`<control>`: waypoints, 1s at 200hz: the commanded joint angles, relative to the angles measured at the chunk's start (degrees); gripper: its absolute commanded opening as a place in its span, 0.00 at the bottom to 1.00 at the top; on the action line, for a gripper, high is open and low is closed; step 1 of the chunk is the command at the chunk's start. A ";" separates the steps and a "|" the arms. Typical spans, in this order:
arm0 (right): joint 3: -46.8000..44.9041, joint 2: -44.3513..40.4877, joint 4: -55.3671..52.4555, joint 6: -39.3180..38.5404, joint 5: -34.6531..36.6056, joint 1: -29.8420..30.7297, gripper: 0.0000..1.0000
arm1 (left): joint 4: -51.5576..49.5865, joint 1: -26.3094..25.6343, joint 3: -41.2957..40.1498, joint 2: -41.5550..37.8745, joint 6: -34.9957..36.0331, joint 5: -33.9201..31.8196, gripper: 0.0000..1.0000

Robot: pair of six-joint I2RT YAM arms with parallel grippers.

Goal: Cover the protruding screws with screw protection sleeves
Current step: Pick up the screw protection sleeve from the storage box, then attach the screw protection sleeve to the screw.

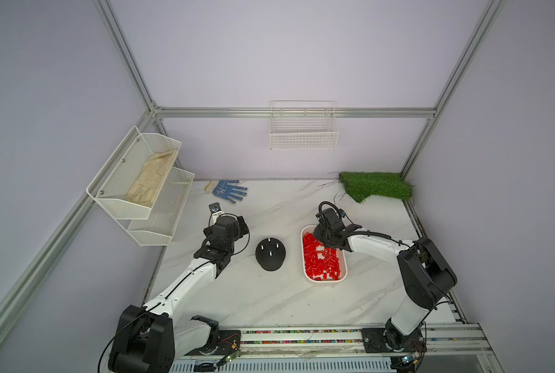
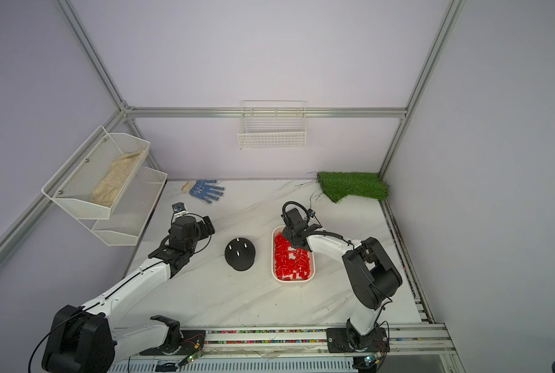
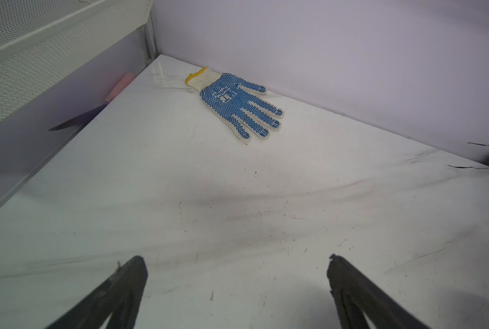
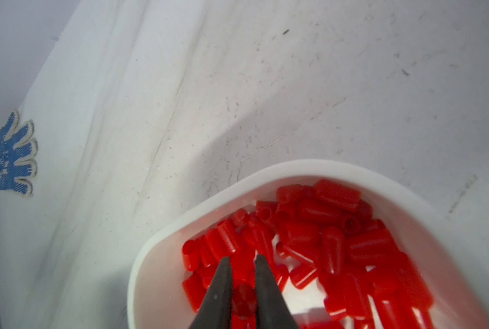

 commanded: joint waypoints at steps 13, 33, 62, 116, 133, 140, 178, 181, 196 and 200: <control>2.98 -3.74 -5.30 -5.11 1.96 2.52 0.18 | 1.21 -1.47 2.79 1.48 -2.08 1.01 1.00; 5.60 -5.02 -7.09 -7.68 1.97 4.52 0.18 | 0.18 -1.79 3.26 2.15 -3.51 1.94 1.00; 10.40 -4.80 -9.31 -10.49 1.46 7.58 0.18 | -0.94 -2.00 2.99 2.78 -4.96 3.01 1.00; 15.76 -0.69 -8.91 -10.40 -0.21 13.70 0.17 | -2.07 -2.27 2.25 3.37 -6.38 4.18 1.00; 16.82 0.43 -8.45 -9.91 -0.75 15.42 0.17 | -2.07 -2.36 2.10 3.71 -6.51 4.27 1.00; 17.28 0.79 -8.19 -9.89 -1.08 16.00 0.17 | -2.02 -2.45 2.14 3.96 -6.59 4.27 1.00; 19.59 3.35 -8.31 -9.46 -2.26 18.37 0.17 | -2.07 -2.41 2.34 4.79 -6.62 4.68 1.00; 19.56 3.45 -8.25 -9.41 -2.27 18.48 0.17 | -2.07 -2.43 2.39 4.84 -6.59 4.71 1.00; 19.60 3.73 -8.14 -9.01 -2.47 18.95 0.17 | -2.07 -2.44 2.33 4.83 -6.65 4.69 1.00; 19.48 3.71 -8.18 -8.92 -2.47 19.07 0.17 | -2.07 -2.41 2.32 4.89 -6.67 4.70 1.00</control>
